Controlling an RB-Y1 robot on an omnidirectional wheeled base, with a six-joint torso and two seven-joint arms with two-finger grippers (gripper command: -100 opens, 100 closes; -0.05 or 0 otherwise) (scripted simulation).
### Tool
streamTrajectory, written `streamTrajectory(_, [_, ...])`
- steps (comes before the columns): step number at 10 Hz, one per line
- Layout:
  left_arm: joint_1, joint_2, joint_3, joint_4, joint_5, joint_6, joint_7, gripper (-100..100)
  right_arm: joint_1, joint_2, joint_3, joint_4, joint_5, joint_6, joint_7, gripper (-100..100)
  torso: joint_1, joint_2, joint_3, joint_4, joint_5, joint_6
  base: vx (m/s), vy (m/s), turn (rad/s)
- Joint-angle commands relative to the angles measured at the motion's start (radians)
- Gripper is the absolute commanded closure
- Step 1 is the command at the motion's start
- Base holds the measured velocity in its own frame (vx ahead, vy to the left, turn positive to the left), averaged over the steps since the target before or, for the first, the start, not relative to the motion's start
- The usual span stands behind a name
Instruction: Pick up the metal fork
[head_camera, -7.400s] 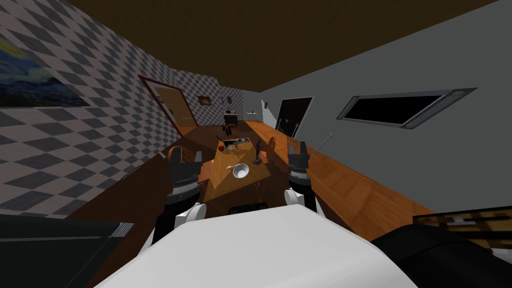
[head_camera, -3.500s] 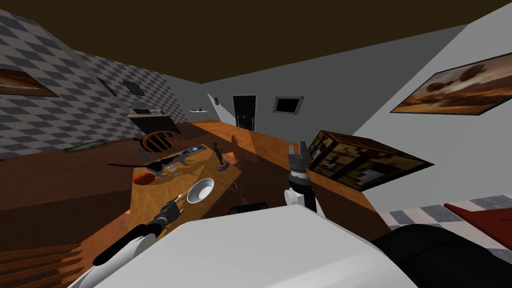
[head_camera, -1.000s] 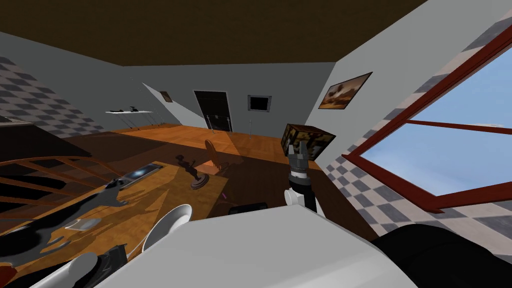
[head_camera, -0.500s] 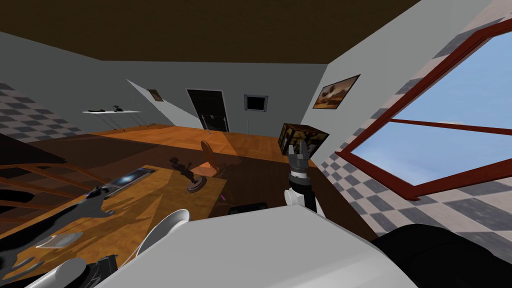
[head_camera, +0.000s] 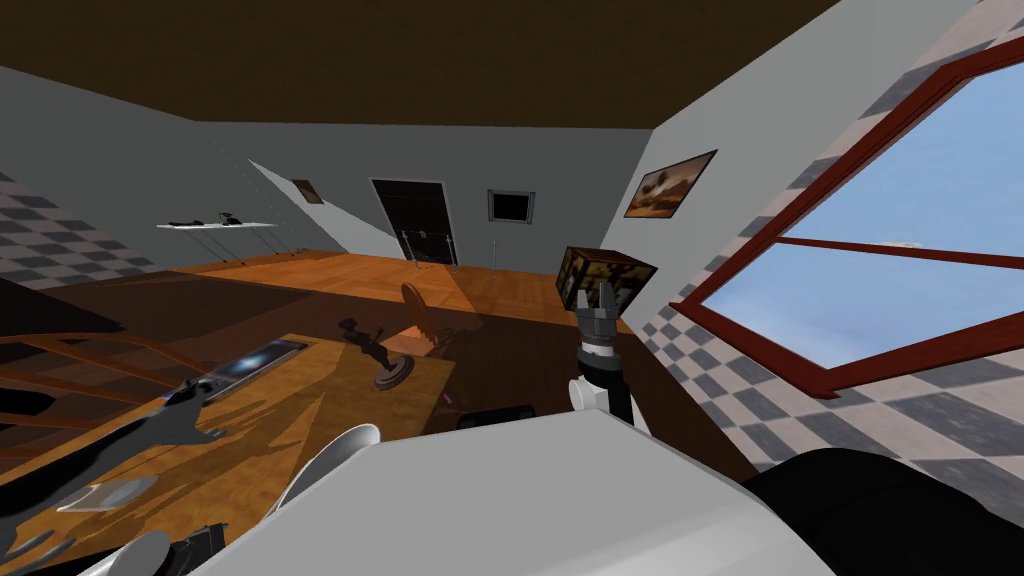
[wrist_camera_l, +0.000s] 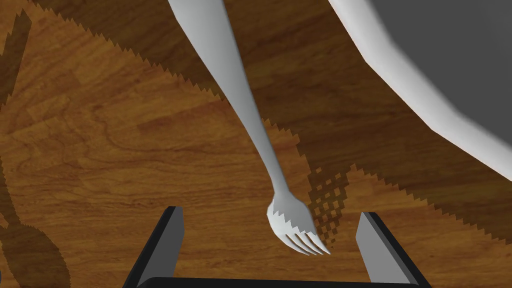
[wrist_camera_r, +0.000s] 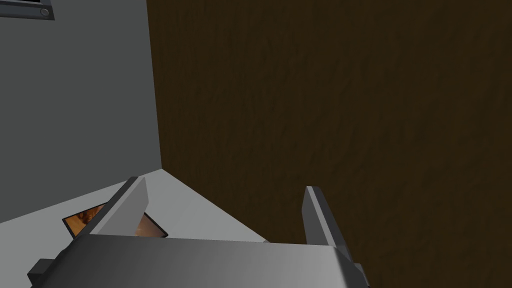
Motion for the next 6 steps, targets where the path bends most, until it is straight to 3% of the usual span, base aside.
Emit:
streamTrajectory(1, [-0.001, -0.001, -0.002, 0.001, -0.002, -0.004, 0.032, -100, 0.000, 0.000, 0.000, 0.000, 0.000, 0.000, 0.000, 0, 0.000, 0.000, 0.000, 0.000, 0.000, 0.000, 0.013, 0.025, -0.004])
streamTrajectory(2, [0.038, 0.002, -0.025, -0.050, -0.046, -0.028, 0.071, -100, 0.000, 0.000, 0.000, 0.000, 0.000, 0.000, 0.000, 0, -0.001, 0.001, 0.000, 0.000, 0.000, 0.000, 0.019, 0.043, -0.038])
streamTrajectory(4, [0.038, 0.002, -0.025, -0.051, -0.046, -0.028, 0.111, -100, 0.000, 0.000, 0.000, 0.000, 0.000, 0.000, 0.000, 0, 0.000, 0.001, 0.001, 0.000, 0.000, 0.000, 0.012, 0.032, -0.008])
streamTrajectory(5, [0.076, 0.005, -0.048, -0.096, -0.090, -0.053, 0.141, -100, 0.000, 0.000, 0.000, 0.000, 0.000, 0.000, 0.000, 0, -0.002, 0.002, 0.001, 0.000, 0.000, 0.000, 0.021, 0.041, -0.028])
streamTrajectory(6, [0.076, 0.005, -0.048, -0.103, -0.090, -0.053, 0.159, -100, 0.000, 0.000, 0.000, 0.000, 0.000, 0.000, 0.000, 0, -0.001, 0.001, 0.001, 0.000, 0.000, 0.000, 0.025, 0.042, -0.021])
